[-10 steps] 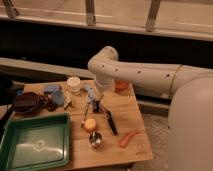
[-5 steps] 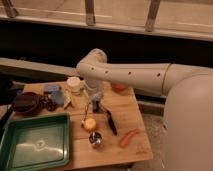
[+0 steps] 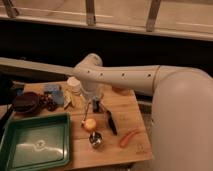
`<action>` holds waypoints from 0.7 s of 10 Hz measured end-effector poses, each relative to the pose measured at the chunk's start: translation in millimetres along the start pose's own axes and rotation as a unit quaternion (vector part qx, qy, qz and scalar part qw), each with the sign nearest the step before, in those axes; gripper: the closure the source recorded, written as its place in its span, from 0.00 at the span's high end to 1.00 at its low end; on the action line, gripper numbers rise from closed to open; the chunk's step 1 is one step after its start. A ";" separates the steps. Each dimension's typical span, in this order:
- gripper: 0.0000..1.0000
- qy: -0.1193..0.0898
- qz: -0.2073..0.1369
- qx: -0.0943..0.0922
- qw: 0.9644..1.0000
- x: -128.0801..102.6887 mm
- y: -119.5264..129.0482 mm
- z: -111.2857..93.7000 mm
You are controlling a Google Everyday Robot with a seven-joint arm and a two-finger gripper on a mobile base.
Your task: Place fork in paper cup
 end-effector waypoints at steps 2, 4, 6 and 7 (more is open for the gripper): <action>0.65 0.016 -0.003 -0.017 1.000 -0.8 16.2 29.8; 0.65 0.029 -0.005 -0.026 0.999 -3.4 27.0 50.5; 0.65 0.047 0.002 -0.031 0.998 -7.6 24.6 64.7; 0.65 0.052 0.005 -0.033 0.998 -9.5 24.3 70.2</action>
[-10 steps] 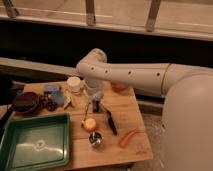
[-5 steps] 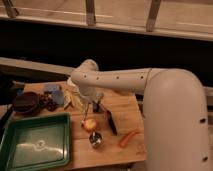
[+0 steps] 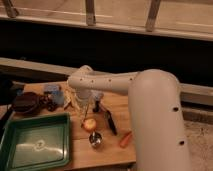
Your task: Place fork in paper cup
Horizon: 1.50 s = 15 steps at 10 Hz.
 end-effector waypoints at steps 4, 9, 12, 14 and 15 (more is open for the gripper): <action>0.65 0.032 0.000 0.003 0.999 -8.2 6.0 26.9; 0.57 0.063 0.009 0.010 0.998 -5.0 7.2 46.4; 0.27 0.069 0.006 0.006 0.998 -3.0 10.4 50.0; 0.07 0.069 0.007 0.006 0.998 -1.9 8.3 48.3; 0.01 0.069 0.007 0.005 0.998 -2.3 9.1 47.8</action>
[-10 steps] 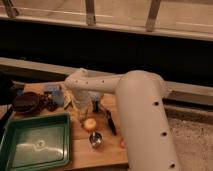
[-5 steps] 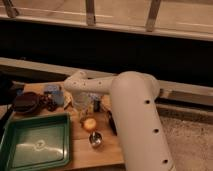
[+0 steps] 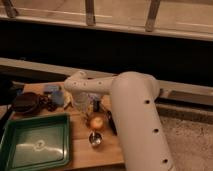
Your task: Place fork in paper cup
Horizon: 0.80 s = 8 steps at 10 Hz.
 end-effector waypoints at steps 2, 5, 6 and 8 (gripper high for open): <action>0.00 -0.001 -0.003 -0.002 1.000 -0.1 2.0 1.3; 0.00 -0.007 0.001 -0.004 1.000 1.9 -3.1 -2.3; 0.00 -0.013 0.004 -0.003 1.000 2.2 -7.4 -7.7; 0.00 -0.033 0.012 0.001 0.999 3.9 -18.8 -31.6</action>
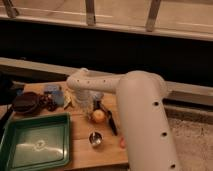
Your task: Place fork in paper cup
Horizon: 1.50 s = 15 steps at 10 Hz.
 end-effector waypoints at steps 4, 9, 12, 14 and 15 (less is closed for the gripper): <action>0.00 -0.056 0.012 0.007 0.998 -3.2 -23.3 -63.4; 0.00 -0.163 -0.003 0.022 0.986 -57.0 -40.9 -180.3; 0.00 -0.214 -0.012 0.016 0.977 -109.7 -49.5 -227.0; 0.00 -0.253 -0.010 -0.001 0.967 -132.2 -50.3 -249.4; 0.00 -0.256 -0.010 -0.002 0.967 -133.8 -50.8 -250.7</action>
